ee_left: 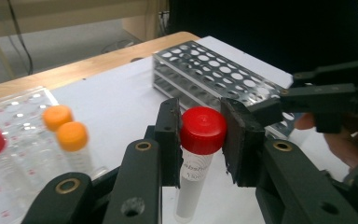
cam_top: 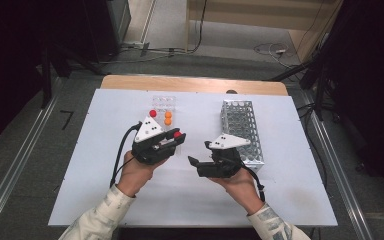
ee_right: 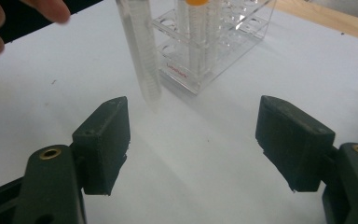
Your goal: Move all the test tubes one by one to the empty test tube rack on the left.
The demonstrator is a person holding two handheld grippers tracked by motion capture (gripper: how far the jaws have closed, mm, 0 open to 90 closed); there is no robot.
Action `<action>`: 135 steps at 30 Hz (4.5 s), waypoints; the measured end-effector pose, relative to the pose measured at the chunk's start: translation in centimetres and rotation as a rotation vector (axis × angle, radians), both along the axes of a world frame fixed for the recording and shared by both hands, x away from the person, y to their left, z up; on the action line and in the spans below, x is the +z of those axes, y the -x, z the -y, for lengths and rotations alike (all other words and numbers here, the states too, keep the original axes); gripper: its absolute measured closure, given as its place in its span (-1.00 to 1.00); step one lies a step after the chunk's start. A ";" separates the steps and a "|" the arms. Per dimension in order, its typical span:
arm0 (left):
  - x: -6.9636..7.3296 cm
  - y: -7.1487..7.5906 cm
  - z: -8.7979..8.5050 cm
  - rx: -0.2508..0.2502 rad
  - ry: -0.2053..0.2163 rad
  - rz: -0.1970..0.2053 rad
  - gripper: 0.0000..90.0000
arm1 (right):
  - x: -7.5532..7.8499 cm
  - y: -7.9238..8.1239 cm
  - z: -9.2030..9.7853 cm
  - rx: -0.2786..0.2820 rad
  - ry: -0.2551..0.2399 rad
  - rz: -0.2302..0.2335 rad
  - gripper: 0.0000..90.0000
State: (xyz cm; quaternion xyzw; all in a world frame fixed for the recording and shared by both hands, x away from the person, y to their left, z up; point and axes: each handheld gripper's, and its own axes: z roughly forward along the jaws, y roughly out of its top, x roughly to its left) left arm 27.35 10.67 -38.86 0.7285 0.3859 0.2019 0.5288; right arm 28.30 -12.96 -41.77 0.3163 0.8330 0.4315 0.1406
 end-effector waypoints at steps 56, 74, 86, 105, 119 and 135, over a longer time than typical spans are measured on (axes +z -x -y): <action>-1.4 -5.4 -4.9 0.300 -0.016 0.042 0.54 | -0.1 1.4 5.0 -0.090 -0.004 0.011 -0.44; -3.1 -5.2 -4.0 0.314 -0.060 0.024 0.52 | 0.0 1.4 5.1 -0.089 -0.005 0.013 -0.44; -3.2 -5.1 -3.9 0.306 -0.055 0.013 0.43 | 0.1 1.5 5.1 -0.089 -0.007 0.012 -0.44; -2.8 -4.7 -4.2 0.327 -0.036 -0.004 0.12 | 0.1 1.5 5.1 -0.091 -0.007 0.013 -0.44; -2.1 -3.1 -4.3 0.330 -0.007 -0.022 -0.40 | -0.1 1.2 5.5 -0.113 -0.007 0.016 -0.43; -3.0 0.1 -4.6 0.306 -0.039 -0.041 -0.56 | 0.0 1.2 7.5 -0.168 -0.020 0.025 -0.44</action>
